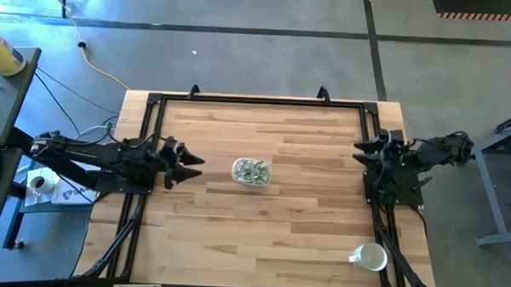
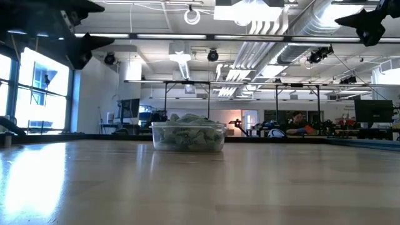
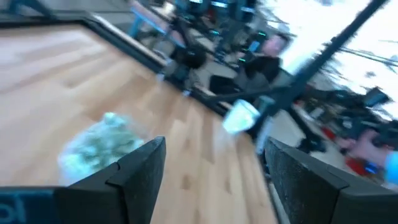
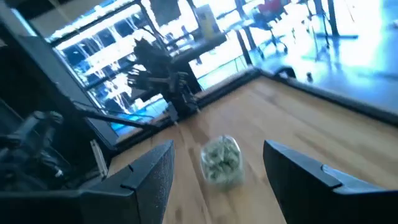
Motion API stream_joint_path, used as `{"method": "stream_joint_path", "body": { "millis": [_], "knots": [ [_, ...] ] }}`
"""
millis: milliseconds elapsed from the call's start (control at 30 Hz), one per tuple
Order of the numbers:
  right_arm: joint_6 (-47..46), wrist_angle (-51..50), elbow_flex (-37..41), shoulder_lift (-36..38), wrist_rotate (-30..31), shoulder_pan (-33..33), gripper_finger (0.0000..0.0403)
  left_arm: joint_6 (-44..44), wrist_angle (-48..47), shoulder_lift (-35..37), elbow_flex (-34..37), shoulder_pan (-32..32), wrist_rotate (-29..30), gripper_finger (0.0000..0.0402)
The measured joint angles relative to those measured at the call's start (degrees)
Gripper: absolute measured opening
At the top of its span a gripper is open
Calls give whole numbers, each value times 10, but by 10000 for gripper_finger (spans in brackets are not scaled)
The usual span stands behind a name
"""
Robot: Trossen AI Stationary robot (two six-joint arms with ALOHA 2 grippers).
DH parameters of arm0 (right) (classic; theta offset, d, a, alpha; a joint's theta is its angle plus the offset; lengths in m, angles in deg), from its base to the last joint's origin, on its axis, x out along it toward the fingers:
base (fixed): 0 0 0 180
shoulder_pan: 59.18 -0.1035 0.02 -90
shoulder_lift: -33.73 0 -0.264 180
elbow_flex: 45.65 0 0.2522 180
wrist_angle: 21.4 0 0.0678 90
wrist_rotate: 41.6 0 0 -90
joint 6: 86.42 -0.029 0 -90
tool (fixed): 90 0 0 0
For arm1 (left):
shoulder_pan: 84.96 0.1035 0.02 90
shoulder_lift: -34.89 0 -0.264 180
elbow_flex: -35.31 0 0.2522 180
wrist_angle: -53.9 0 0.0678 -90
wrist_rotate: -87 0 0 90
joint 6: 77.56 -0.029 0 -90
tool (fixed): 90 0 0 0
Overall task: Pick and place Stevia / Truvia into bins
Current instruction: Return to Home Position
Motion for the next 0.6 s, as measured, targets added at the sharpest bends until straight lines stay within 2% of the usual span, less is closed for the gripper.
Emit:
{"method": "stream_joint_path", "body": {
  "millis": [67, 167, 267, 433, 500, 600],
  "knots": [
    [34, 31, 4, 3, -3, 0, 236, -6, -60, 61, 1, 0, 33, 308],
    [124, 128, 39, 13, -17, 0, 236, -22, -123, 147, 1, 0, 72, 309],
    [203, 226, 94, 30, -53, 0, 236, -28, -183, 219, 0, 0, 82, 311],
    [229, 310, 173, 63, -67, 0, 236, -5, -211, 201, -5, 0, 90, 310],
    [228, 304, 187, 61, -79, 0, 236, 1, -222, 198, -6, 0, 112, 308],
    [221, 325, 216, 64, -65, 0, 236, 17, -223, 201, -5, 0, 146, 309]
  ]
}}
